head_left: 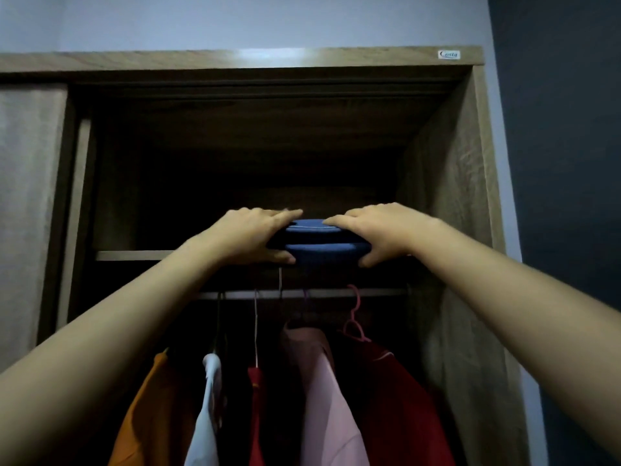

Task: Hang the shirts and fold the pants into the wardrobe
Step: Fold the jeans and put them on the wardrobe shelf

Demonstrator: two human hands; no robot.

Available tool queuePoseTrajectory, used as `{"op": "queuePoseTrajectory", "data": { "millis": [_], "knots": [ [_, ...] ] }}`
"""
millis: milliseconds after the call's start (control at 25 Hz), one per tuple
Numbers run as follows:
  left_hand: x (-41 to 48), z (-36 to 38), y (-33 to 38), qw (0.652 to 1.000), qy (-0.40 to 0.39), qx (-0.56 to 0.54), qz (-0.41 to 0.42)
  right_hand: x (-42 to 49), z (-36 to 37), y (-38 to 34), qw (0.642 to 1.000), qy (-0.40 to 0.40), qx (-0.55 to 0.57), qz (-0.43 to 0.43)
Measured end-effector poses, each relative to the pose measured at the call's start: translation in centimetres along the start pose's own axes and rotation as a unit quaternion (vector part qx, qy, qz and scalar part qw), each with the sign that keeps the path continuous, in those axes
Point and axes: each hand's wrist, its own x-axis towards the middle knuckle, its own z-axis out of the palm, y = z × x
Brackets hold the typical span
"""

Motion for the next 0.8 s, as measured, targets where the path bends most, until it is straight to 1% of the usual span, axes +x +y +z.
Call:
{"op": "queuePoseTrajectory", "data": {
  "millis": [80, 200, 240, 360, 400, 520, 560, 640, 720, 800],
  "knots": [
    [0.0, 0.0, -0.8, 0.999, 0.020, 0.031, 0.022, -0.3, 0.0, 1.0, 1.000, -0.009, 0.017, -0.004],
    [-0.1, 1.3, -1.4, 0.993, 0.018, 0.077, 0.084, -0.2, 0.7, 1.7, 0.999, -0.008, 0.017, -0.033],
    [-0.2, 1.3, -1.8, 0.994, 0.017, 0.075, 0.077, -0.1, 0.7, 2.0, 0.999, -0.007, 0.025, -0.035],
    [0.7, 0.2, -4.1, 1.000, -0.009, -0.009, -0.003, 0.8, 0.5, 2.6, 0.998, 0.016, 0.047, -0.034],
    [1.2, 0.1, -4.4, 1.000, -0.005, -0.015, -0.023, 1.2, 0.6, 2.6, 0.998, 0.028, 0.035, -0.032],
    [2.9, 2.2, -3.3, 0.998, 0.024, 0.043, -0.034, 2.2, 2.0, 2.9, 0.998, 0.051, -0.028, -0.013],
    [3.6, 3.1, -2.6, 0.998, 0.035, 0.054, -0.027, 2.3, 2.6, 3.3, 0.999, 0.046, -0.028, 0.001],
    [5.3, 4.1, -1.7, 0.999, 0.043, 0.032, -0.010, 2.3, 3.5, 4.7, 0.999, 0.023, -0.001, 0.037],
    [7.1, 4.1, -1.2, 0.999, 0.008, -0.028, 0.020, 2.2, 4.3, 6.1, 0.997, -0.011, 0.021, 0.068],
    [8.4, 4.3, -0.6, 0.993, -0.044, -0.091, 0.054, 1.7, 5.0, 7.0, 0.992, -0.065, 0.050, 0.096]
  ]
}}
